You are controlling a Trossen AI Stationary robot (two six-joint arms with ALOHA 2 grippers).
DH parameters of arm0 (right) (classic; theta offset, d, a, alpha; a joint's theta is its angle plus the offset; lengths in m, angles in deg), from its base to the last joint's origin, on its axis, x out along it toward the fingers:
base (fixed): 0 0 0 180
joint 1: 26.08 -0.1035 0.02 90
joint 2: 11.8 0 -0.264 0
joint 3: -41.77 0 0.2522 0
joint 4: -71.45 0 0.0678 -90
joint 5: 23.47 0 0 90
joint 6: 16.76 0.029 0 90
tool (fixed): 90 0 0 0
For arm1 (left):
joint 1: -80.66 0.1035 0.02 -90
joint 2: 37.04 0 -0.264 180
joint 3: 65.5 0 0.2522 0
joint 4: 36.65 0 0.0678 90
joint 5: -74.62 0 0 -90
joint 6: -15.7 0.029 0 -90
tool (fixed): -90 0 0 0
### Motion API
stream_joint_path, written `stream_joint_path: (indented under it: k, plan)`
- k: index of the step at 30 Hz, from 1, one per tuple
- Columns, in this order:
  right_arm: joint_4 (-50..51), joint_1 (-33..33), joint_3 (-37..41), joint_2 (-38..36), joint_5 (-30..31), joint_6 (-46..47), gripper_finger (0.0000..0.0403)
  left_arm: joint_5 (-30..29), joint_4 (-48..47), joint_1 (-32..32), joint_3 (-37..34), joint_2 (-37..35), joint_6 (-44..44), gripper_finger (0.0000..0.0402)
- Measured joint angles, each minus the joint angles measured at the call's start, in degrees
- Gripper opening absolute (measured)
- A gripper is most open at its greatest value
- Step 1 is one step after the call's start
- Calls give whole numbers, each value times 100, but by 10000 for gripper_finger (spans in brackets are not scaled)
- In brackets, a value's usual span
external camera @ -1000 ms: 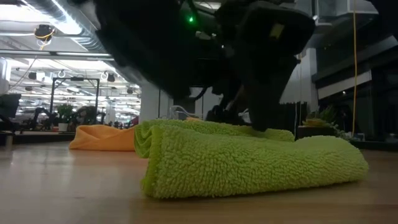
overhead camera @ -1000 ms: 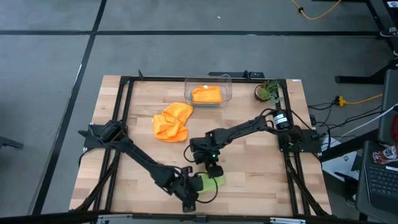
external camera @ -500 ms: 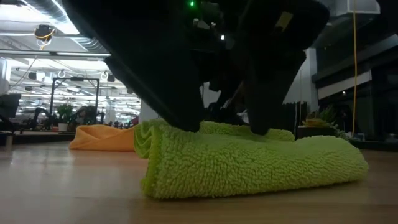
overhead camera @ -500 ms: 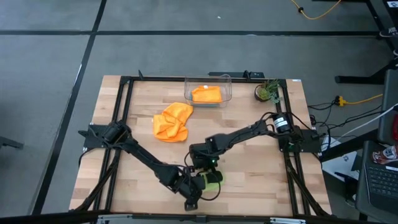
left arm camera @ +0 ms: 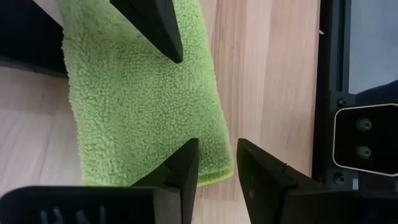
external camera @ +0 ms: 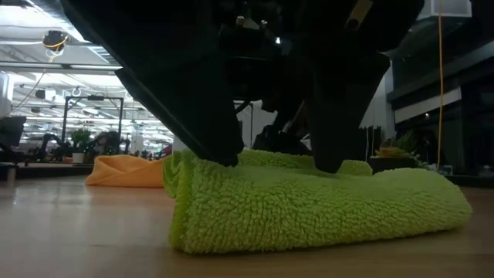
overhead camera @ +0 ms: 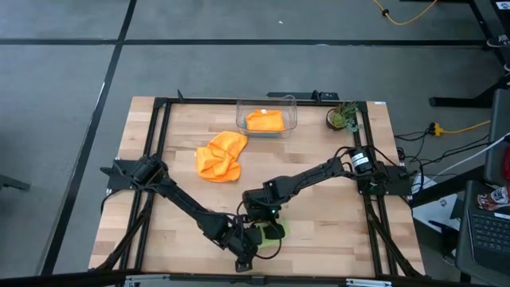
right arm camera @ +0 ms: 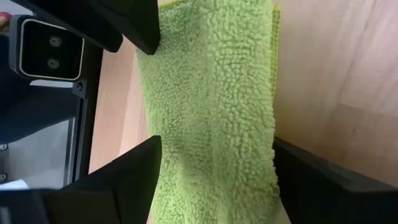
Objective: Fold microfiber towels
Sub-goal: Put the green microfiber cloth into the transparent bin
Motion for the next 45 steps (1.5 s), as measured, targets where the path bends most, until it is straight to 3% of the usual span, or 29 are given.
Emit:
stream_joint_path:
  k: [9,17,27,34,45]
  plan:
    - [12,-61,0,-4,364,190,271,-38,-22,-3,28,0,-61,100]
    - [-15,37,7,-2,312,376,256,-13,-404,-303,928,0,482,51]
    - [-41,-73,4,22,384,311,255,-1423,-1733,-566,2215,0,496,42]
    - [-29,-128,2,22,620,352,253,-1682,-1902,-562,2511,0,495,40]
    - [-86,-319,-2,15,1156,206,172,-1814,-1941,-565,2518,-2,490,40]
